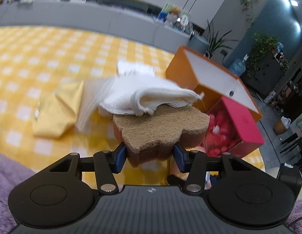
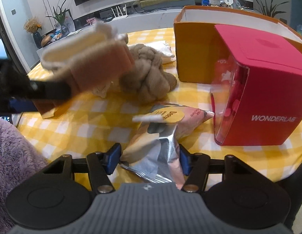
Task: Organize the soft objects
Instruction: 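Grasp the brown bread-shaped sponge with the left tool while the right tool grasps the silver snack bag, then lift the sponge and snack bag and carry both toward the orange box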
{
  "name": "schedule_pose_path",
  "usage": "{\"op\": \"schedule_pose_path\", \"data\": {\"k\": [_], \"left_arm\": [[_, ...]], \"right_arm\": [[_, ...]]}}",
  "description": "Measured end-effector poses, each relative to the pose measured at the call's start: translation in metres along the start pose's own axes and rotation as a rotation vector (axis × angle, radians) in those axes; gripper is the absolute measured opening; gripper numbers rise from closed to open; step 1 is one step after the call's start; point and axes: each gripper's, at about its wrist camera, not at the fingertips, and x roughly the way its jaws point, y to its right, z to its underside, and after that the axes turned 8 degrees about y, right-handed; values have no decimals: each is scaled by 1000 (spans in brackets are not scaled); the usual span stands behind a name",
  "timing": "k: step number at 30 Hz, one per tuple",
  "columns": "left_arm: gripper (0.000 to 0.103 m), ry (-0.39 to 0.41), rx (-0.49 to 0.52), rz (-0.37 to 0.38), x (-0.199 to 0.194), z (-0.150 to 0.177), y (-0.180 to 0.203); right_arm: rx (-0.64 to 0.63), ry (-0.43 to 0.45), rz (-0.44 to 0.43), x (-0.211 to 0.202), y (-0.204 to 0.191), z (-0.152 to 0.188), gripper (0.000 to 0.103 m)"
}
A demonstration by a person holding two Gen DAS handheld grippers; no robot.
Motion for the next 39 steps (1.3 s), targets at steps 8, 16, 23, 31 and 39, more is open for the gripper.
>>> {"op": "schedule_pose_path", "data": {"k": [8,16,23,31,39], "left_arm": [[57,119,78,29,-26,-16,22],[57,148,174,-58,-19,-20,33],[57,15,134,-150,30,5,6],[63,-123,76,-110,50,25,-14],[86,-133,88,-118,61,28,-12]], "right_arm": [[-10,73,-37,-20,-5,-11,60],[-49,161,-51,-39,-12,-21,60],[-86,157,-57,-36,-9,-17,60],[-63,27,-39,-5,4,2,60],[-41,-14,-32,8,9,6,69]]}}
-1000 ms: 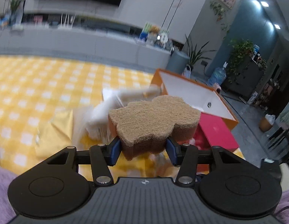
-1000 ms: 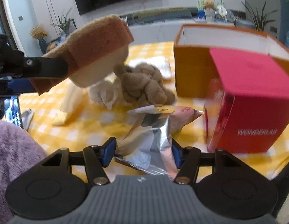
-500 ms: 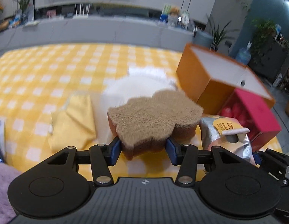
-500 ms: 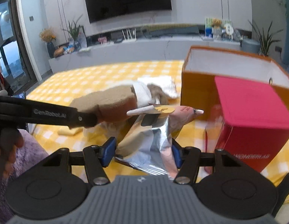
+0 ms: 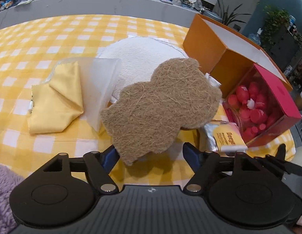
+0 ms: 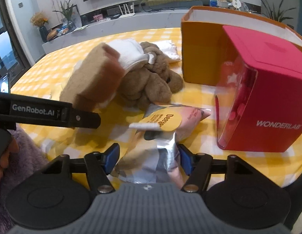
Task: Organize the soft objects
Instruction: 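Lift the sponge and snack bag and carry both toward the orange box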
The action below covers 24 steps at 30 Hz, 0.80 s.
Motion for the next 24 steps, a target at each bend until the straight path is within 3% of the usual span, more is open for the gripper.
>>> {"op": "schedule_pose_path", "data": {"k": [3,7,10,14,17,24], "left_arm": [[86,7,-36,-21,2,-3,-2],[86,56,-124,-24,-5,-5,-11],[83,86,-133,-43,-6,-6,-12],[76,90,-128,-47,-1,-6,-10],[73,95,-104,-58,0,-4,-5],[71,109,-65,-71,-4,-3,-1]], "right_arm": [[32,17,-11,0,2,-6,78],[37,24,0,1,1,-7,78],[49,6,-3,5,3,-5,76],[57,9,3,8,4,-6,69],[47,7,25,8,5,-6,57],[14,15,23,5,3,-5,49]]}}
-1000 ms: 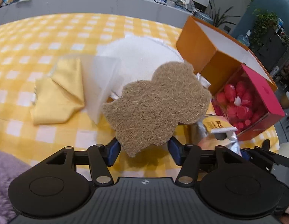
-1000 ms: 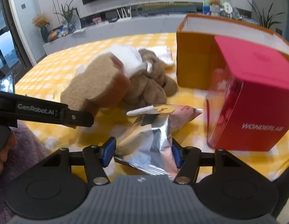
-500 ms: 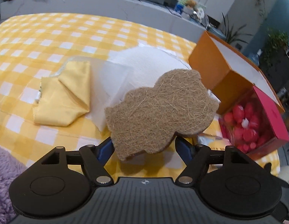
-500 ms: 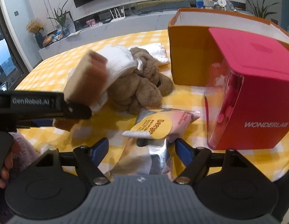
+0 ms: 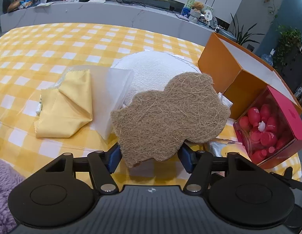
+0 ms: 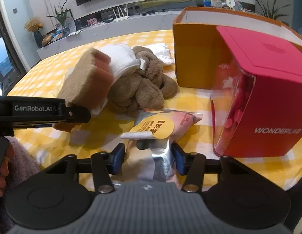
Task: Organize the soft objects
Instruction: 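Lift the sponge and snack bag and carry both toward the orange box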
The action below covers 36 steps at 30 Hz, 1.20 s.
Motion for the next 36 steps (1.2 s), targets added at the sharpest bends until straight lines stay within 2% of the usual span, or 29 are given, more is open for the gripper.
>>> {"op": "schedule_pose_path", "data": {"k": [11,21,30,36], "left_arm": [[69,61,28,12,-38,-1,5],[69,177,54,34,-81,-22,13],[69,251,141,87,-91,-62,33],[69,271,237,110,-75,-94,60]], "right_arm": [[-42,45,-27,-36,-10,-10,47],[-98,161,-44,-87,-15,-29,47],[-190,252,-39,-133,6,-87,47],[-203,250,-11,-128,40,-142,47]]}}
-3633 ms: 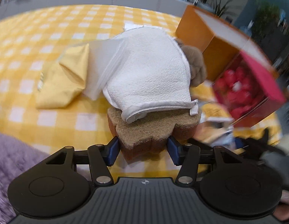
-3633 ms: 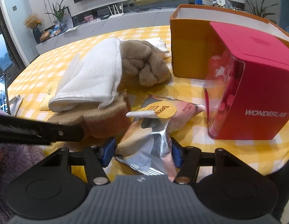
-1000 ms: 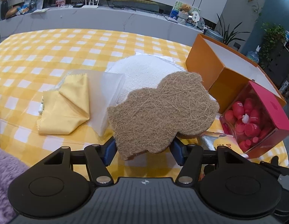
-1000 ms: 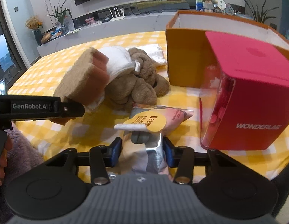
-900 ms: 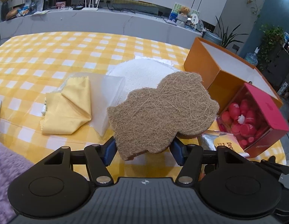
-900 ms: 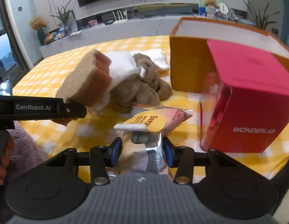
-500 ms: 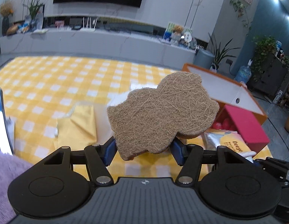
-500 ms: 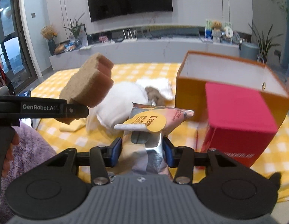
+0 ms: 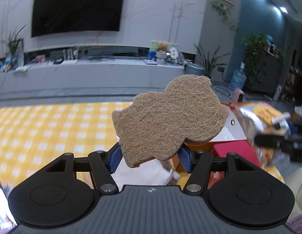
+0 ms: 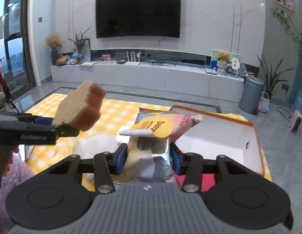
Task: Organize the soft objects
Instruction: 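Lift the sponge and snack bag and carry both toward the orange box, then lower the sponge and snack bag into the orange box and open both tools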
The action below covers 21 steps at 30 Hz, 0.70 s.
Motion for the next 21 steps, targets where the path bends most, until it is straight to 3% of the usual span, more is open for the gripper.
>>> {"op": "schedule_pose_path", "data": {"k": [6,9,12,21], "left_arm": [[69,-21,104,35,41,-22,25],[69,-45,203,53,68,-25,47],[69,-94,307,83,102,-20,70],[69,-237,455,103,207,-12,105]], "right_arm": [[57,-19,47,40,52,-21,47],[107,-43,49,68,78,-23,47],[142,-80,61,100,100,-16,47],[201,-241,71,195,154,14,47]]}}
